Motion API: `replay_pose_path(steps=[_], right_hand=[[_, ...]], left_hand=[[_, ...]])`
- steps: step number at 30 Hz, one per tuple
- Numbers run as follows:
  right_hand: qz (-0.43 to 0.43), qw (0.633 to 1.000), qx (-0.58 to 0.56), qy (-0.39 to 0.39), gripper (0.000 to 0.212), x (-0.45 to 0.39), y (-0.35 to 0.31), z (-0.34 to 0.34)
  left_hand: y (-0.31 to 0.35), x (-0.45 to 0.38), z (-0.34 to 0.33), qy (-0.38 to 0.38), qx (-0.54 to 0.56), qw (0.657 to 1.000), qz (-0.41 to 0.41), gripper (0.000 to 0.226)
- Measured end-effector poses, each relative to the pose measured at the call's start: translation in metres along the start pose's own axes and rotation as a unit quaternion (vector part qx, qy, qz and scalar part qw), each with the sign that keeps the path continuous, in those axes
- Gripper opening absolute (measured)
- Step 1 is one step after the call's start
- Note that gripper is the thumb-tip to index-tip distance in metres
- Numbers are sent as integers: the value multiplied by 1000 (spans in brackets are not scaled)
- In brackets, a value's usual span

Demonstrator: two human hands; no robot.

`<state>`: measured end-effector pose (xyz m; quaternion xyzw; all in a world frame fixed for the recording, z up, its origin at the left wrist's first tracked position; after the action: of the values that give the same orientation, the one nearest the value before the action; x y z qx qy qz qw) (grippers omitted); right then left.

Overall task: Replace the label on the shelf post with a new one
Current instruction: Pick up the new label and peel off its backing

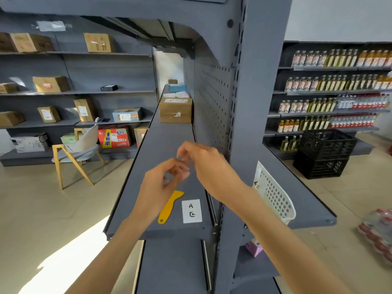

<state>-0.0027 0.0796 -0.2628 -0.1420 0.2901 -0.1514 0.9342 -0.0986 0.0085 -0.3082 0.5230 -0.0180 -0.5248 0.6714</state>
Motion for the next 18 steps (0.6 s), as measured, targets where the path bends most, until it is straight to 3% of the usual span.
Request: replay_pose_path(steps=[2, 7, 11, 18], right_hand=[[-55, 993, 20, -98, 51, -1, 14, -32], [-165, 942, 117, -268, 45, 13, 62, -102], [-210, 915, 143, -314, 38, 18, 80, -130], [-241, 884, 178, -360, 43, 12, 88, -141]], left_hand=[[-28, 2, -7, -26, -22, 999, 17, 13], [-91, 8, -42, -140, -114, 980, 77, 33], [-115, 12, -58, -176, -222, 954, 94, 43], [-135, 5, -70, -205, -238, 941, 126, 50]])
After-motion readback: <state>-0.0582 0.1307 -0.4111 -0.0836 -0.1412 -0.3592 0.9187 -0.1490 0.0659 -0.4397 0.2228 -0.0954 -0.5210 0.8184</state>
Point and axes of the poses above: each hand's wrist, its own x-axis away from the middle knuckle, its own z-axis out of the back of the hand, y = z × x, the point moved 7 cm from there along -x, towards the middle knuckle, and after that the axes turned 1 degree about z, right-handed, at the moved point
